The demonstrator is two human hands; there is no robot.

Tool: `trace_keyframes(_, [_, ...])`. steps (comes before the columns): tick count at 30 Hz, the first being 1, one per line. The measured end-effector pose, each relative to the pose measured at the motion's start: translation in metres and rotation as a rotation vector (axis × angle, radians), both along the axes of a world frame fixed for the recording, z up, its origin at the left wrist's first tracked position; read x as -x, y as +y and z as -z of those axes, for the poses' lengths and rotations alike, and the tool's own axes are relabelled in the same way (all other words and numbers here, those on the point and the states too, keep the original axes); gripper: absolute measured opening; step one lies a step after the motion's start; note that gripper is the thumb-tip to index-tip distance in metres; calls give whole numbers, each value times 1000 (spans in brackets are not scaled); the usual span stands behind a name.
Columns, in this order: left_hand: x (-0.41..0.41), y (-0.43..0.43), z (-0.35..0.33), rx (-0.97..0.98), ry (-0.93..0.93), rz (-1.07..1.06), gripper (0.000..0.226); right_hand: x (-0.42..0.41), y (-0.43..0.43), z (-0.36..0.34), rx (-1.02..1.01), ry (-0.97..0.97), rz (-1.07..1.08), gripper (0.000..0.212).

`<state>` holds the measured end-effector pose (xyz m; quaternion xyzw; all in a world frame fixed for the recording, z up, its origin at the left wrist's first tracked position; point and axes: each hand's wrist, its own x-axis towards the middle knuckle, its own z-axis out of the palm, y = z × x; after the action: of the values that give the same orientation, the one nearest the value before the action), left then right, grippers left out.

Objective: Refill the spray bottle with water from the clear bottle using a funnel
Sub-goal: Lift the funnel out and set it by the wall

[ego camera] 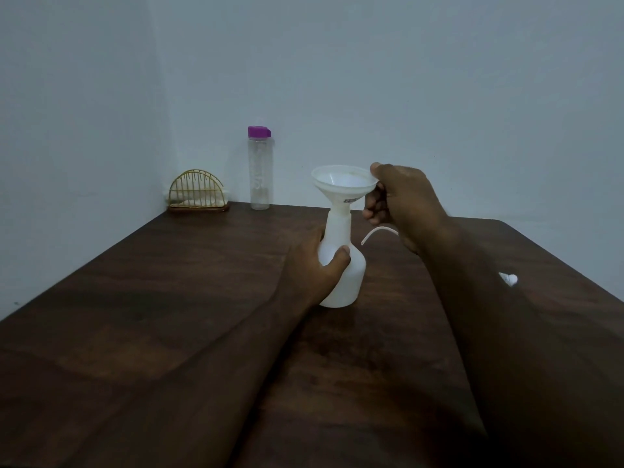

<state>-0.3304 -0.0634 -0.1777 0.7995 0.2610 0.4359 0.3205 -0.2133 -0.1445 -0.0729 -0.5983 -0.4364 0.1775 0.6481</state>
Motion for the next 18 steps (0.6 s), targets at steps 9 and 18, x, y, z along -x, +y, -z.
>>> trace_keyframes(9, [1,1,-1,-39,15,-50,44,1,4,-9,46,6,36,25])
trace_keyframes(18, [0,2,0,-43,4,-57,42,2,-1,9,-49,82,2,29])
